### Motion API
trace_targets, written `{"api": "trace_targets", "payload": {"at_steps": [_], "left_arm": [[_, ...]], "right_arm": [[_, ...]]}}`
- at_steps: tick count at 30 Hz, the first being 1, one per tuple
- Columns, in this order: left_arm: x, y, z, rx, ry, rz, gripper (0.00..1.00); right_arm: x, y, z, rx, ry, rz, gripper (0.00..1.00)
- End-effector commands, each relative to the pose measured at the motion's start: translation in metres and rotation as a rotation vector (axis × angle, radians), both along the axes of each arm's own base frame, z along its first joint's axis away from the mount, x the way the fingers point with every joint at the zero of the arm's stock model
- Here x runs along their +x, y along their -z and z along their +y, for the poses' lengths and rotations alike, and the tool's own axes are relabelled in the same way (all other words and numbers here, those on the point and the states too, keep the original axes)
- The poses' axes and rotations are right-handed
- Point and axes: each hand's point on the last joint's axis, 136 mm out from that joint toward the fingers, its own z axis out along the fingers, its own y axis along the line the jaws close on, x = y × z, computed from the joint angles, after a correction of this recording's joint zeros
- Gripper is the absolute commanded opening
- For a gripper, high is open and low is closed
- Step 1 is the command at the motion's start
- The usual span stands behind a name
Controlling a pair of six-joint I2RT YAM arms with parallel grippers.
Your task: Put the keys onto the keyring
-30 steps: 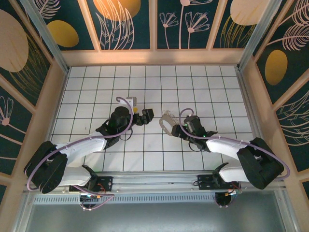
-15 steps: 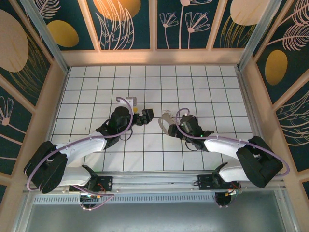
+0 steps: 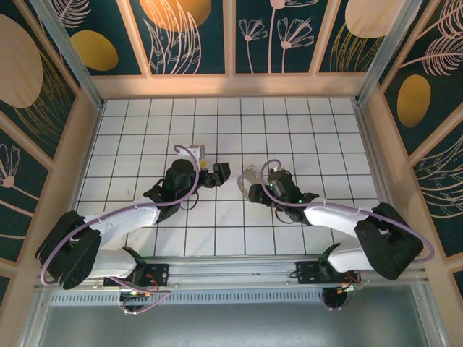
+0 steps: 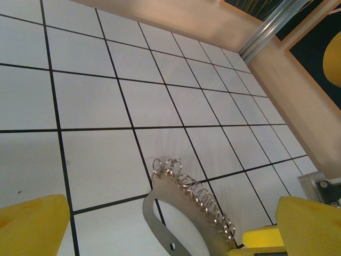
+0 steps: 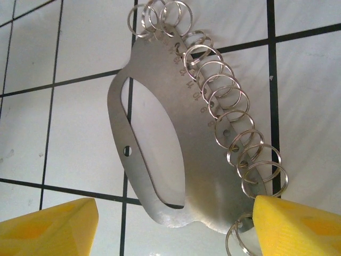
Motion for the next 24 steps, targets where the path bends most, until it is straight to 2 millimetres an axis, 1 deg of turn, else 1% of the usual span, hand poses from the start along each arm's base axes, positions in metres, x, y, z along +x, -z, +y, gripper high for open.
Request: {"api": "trace_targets", "payload": {"at_steps": [1,5,7,10,17,24], "left_arm": [[-0.003,-0.001,-0.001,0.001,0.012,-0.014,0.99],[-0.003,-0.002,-0.002,-0.004,0.013,-0.017,0.99],[-0.003,-0.002,-0.002,-0.005,0.014,-0.016,0.99],[-0.003,-0.003,-0.003,-0.008,0.014,-0.015,0.99],[-0.003,-0.001,-0.002,-0.007,0.012,-0.009,0.99],[-0.003,-0.001,-0.002,-0.006,0.010,-0.008,0.99]], "right_arm": [[-0.004,-0.012,-0.006,-0.044,0.003,-0.037,0.77],[-0.020,-0.008,-0.006,-0.072,-0.019,-0.028,0.76],[-0.026,-0.009,-0.001,-0.068,-0.039,-0.027,0.76],[-0.030,-0.009,0.006,-0.072,-0.060,-0.028,0.76],[-0.026,0.000,0.012,-0.112,-0.080,-0.024,0.76],[-0.021,0.010,0.013,-0.159,-0.090,-0.016,0.76]]}}
